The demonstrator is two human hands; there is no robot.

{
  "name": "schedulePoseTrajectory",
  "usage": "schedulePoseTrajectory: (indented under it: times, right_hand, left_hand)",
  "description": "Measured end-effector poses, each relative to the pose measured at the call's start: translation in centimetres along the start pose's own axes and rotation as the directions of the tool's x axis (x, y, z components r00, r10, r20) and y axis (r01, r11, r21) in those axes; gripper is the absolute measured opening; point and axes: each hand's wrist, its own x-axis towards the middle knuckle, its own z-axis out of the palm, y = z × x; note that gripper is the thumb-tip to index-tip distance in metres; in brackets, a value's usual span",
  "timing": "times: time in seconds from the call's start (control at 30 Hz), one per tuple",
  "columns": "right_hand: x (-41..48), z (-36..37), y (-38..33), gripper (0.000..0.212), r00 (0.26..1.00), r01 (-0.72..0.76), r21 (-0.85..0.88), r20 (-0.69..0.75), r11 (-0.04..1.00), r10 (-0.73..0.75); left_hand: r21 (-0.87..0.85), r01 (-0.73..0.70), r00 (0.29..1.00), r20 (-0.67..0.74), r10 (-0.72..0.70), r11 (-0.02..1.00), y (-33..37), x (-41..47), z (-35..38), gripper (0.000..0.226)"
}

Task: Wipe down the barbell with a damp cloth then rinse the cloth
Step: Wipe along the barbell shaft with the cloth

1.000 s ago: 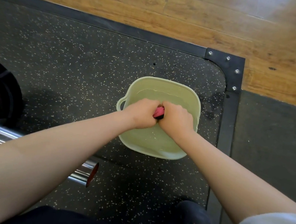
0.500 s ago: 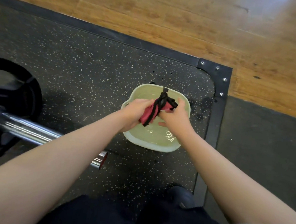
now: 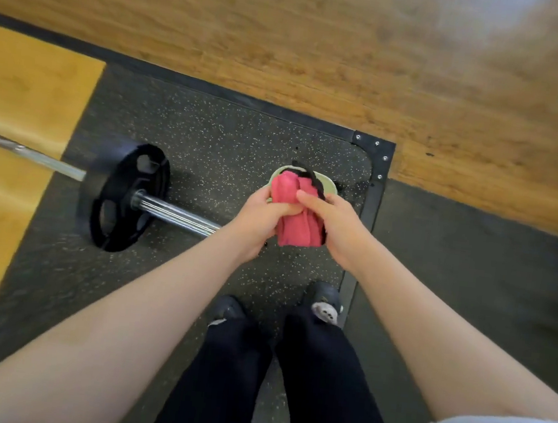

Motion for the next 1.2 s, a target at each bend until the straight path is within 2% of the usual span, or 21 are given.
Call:
schedulePoseTrajectory:
  times: [0.2,0.3,0.47,0.6,0.7,0.97,1.2]
  right_hand:
    - [-11.9,1.4,-4.5,0.027,0.994,0.085,0.03,-0.074,0.996,-0.083]
    - [-17.1,1.8,-5.4,0.019,0.982,0.144,-0.078,-0.111,0.987,-0.152]
    - [-24.9,2.0,-5.3,0.022,0.954,0.241,-0.287,-0.104,0.927,-0.28]
    - [-30.2,1.5,-2.9,0.026,0.938,0.287,-0.344,-0.089,0.894,-0.335]
    - [-34.0,0.6,-0.2,0.017,0.921,0.334,-0.356,-0.074,0.873,-0.382]
    - [-41.2,-0.6,7.3,0.02,0.983,0.173,-0.287,-0.008,0.942,-0.183]
    - [-46.2,2.4,12.4,0.022,0.973,0.162,-0.321,-0.105,0.933,-0.205]
  left_hand:
    - [0.124,-0.051,0.998,-0.037,0.056,0.991,5.2,-12.1,0.1,0.041]
    - [0.13,-0.043,0.997,-0.051,0.05,0.991,6.1,-17.6,-0.2,0.032]
    - [0.06,-0.048,0.995,-0.089,0.053,0.997,4.8,-26.0,-0.2,0.02]
    - [0.04,-0.082,0.99,-0.113,0.086,0.996,2.1,-31.8,1.4,0.021]
    - [0.014,-0.081,0.989,-0.124,0.082,0.997,-0.6,-35.9,3.1,0.019]
    - [0.037,0.004,0.993,-0.118,0.001,0.999,-7.0,-44.3,4.3,0.02]
    - [-0.01,0.038,0.991,-0.127,-0.039,0.999,-12.1,-48.8,3.2,0.022]
